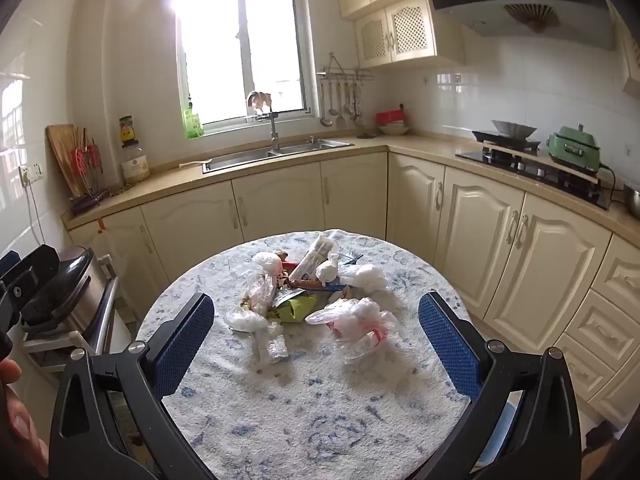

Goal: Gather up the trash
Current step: 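Move both tools toward the pile of trash on the table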

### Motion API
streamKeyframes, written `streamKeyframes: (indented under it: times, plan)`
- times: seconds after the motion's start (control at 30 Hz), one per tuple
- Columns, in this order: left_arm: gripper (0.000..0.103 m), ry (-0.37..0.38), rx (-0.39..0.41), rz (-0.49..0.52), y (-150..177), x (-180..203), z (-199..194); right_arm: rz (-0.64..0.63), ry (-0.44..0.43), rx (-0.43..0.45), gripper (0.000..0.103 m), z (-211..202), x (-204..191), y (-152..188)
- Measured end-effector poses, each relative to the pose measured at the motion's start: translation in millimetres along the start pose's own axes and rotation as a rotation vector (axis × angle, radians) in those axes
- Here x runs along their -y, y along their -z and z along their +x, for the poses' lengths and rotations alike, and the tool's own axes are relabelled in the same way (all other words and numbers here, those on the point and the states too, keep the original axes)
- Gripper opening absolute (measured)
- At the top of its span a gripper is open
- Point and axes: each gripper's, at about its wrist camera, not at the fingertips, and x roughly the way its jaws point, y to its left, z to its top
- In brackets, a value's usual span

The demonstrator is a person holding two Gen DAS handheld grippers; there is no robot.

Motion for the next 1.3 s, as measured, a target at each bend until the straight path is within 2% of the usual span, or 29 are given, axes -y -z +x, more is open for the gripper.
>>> streamKeyframes:
  times: [0.4, 0.7, 1.03, 1.3]
  plan:
    - [0.102, 0.023, -0.002, 0.000, -1.0, 11.6, 8.6, -0.006, 0.006, 0.010, 0.103, 0.8, 11.4, -6.8]
    - [0.102, 0.041, -0.021, -0.001, 6.7, 13.3, 29.3, -0.006, 0.007, 0.002, 0.103, 11.5, 16.6, -2.8]
    - [0.102, 0.062, -0.137, -0.004, 23.6, 22.1, 85.5, -0.015, 0.029, -0.072, 0.103, 49.0, 31.1, 13.5]
    - [0.102, 0.067, -0.262, 0.021, 47.0, 35.0, 143.4, -0.005, 0.063, -0.201, 0.103, 99.9, 56.3, 39.7]
